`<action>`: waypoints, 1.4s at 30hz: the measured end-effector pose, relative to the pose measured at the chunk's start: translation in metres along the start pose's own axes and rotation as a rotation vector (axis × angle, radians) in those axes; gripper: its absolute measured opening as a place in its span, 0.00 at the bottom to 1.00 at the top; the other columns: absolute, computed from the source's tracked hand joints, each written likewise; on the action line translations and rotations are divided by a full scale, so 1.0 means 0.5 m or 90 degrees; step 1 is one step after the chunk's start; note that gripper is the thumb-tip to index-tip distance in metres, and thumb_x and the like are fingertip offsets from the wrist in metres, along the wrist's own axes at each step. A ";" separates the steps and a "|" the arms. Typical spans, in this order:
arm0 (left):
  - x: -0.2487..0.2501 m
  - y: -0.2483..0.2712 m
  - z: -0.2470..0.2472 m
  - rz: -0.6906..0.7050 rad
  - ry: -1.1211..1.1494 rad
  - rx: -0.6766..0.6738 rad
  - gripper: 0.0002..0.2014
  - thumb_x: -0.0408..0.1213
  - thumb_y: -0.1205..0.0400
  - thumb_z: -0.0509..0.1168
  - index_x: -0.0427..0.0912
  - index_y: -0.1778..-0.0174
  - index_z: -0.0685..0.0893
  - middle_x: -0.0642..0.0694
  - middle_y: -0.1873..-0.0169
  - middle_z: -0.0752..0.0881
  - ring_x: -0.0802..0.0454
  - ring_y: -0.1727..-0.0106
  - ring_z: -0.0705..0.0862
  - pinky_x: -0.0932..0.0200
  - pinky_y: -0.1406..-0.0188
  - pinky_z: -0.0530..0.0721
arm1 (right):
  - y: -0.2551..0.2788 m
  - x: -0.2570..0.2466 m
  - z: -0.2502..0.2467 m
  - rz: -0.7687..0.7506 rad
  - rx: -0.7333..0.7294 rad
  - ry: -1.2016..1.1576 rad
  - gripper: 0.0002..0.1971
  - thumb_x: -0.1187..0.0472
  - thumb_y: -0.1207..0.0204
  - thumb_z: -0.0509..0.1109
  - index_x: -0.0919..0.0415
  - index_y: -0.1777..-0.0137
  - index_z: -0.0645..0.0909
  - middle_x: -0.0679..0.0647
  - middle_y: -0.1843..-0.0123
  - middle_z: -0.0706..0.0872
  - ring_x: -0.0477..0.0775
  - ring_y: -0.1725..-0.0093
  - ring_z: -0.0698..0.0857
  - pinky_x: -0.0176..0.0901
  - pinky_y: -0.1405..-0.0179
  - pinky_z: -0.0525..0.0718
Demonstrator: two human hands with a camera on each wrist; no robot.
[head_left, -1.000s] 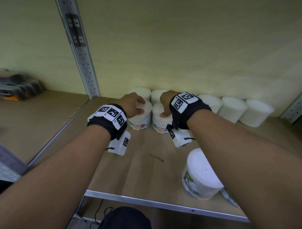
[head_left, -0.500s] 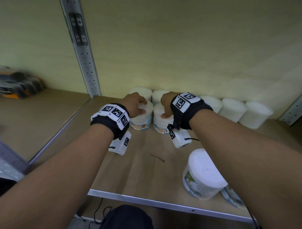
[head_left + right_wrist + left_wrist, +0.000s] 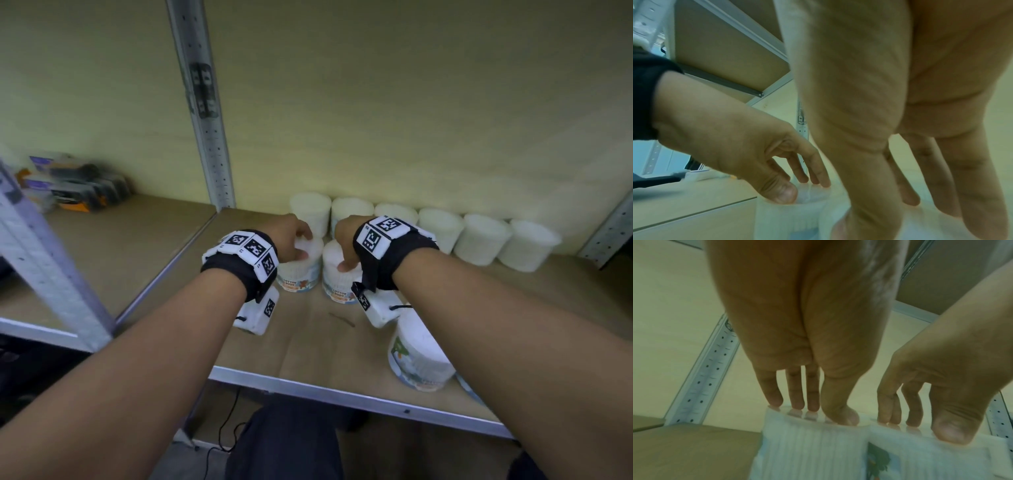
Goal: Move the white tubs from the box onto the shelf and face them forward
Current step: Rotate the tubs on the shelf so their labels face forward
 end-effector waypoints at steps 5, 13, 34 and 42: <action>0.000 0.055 0.003 -0.009 0.007 -0.007 0.21 0.40 0.23 0.71 0.45 0.33 0.80 0.44 0.35 0.81 0.45 0.36 0.80 0.58 0.43 0.75 | 0.037 -0.035 0.012 -0.038 0.052 0.016 0.26 0.37 0.30 0.71 0.64 0.55 0.81 0.56 0.59 0.84 0.60 0.58 0.85 0.57 0.48 0.88; 0.007 0.146 0.012 0.003 -0.003 -0.027 0.20 0.41 0.24 0.72 0.47 0.35 0.80 0.45 0.35 0.80 0.46 0.36 0.79 0.56 0.41 0.76 | 0.125 -0.067 0.025 -0.059 0.037 -0.001 0.26 0.35 0.41 0.78 0.57 0.68 0.73 0.52 0.66 0.84 0.57 0.65 0.85 0.49 0.59 0.89; 0.072 0.228 0.037 0.049 -0.040 -0.058 0.20 0.46 0.22 0.69 0.48 0.35 0.78 0.46 0.38 0.79 0.48 0.38 0.76 0.54 0.39 0.74 | 0.262 -0.039 0.076 -0.081 0.024 -0.048 0.31 0.42 0.30 0.75 0.63 0.34 0.78 0.57 0.40 0.86 0.60 0.43 0.86 0.48 0.47 0.83; 0.071 0.227 0.035 0.036 -0.036 -0.070 0.20 0.45 0.22 0.70 0.49 0.35 0.78 0.47 0.37 0.79 0.48 0.38 0.77 0.53 0.39 0.76 | 0.265 -0.035 0.082 -0.089 0.028 -0.072 0.33 0.41 0.31 0.75 0.63 0.33 0.78 0.58 0.38 0.85 0.61 0.41 0.85 0.53 0.40 0.84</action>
Point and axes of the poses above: each hand's wrist, its own y-axis away from the middle knuckle, its own z-axis out of the palm, x = y × z, the point moved 5 cm from there along -y, towards the middle knuckle
